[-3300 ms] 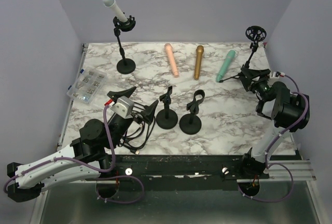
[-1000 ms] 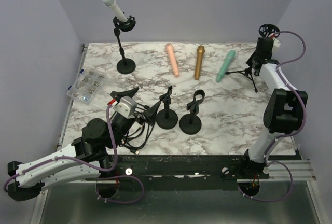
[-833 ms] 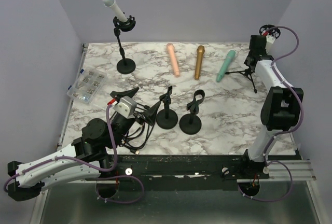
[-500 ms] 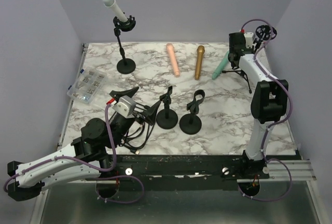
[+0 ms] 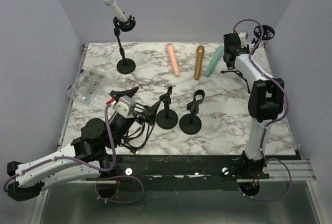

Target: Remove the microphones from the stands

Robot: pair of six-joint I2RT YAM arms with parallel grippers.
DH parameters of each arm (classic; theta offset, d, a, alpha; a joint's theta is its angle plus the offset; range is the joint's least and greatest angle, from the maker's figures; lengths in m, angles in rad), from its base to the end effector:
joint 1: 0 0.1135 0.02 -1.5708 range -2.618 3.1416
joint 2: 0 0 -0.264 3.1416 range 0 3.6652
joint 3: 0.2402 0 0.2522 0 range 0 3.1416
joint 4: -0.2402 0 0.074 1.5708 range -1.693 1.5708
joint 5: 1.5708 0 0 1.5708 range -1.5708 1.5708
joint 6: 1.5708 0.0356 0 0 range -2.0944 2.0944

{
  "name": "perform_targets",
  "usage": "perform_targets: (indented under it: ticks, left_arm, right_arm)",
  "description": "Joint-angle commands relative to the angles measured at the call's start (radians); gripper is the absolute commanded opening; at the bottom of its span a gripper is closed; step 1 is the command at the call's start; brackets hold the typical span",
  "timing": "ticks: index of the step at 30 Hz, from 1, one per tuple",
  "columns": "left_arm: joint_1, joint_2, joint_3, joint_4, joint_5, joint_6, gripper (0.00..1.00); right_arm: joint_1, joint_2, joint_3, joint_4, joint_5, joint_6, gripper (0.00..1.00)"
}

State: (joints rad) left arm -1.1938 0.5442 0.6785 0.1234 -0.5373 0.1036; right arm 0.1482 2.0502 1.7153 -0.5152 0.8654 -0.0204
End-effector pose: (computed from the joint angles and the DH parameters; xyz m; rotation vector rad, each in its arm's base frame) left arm 0.0648 -0.1142 0.3691 0.4129 1.3088 -0.5654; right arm 0.4559 0.0407 0.2510 0.1969 2.2309 -0.9639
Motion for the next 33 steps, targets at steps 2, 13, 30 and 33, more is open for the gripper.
perform_targets:
  ticks: [2,13,30,33]
  left_arm:
    - [-0.008,-0.011,0.026,-0.011,0.022,-0.010,0.99]
    - [-0.009,-0.015,0.027,-0.011,0.023,-0.011,0.99]
    - [-0.008,-0.011,0.019,0.009,-0.037,0.054,0.99]
    - [-0.008,-0.003,-0.010,0.065,-0.083,0.120,0.98]
  right_arm:
    - [0.013,-0.061,-0.026,-0.009,-0.127,0.018,0.34]
    - [0.013,-0.269,-0.029,0.014,-0.280,0.144,0.71]
    - [0.013,-0.599,-0.199,0.291,-0.928,0.390,0.87]
    - [0.012,-0.636,-0.288,0.429,-1.133,0.491,0.89]
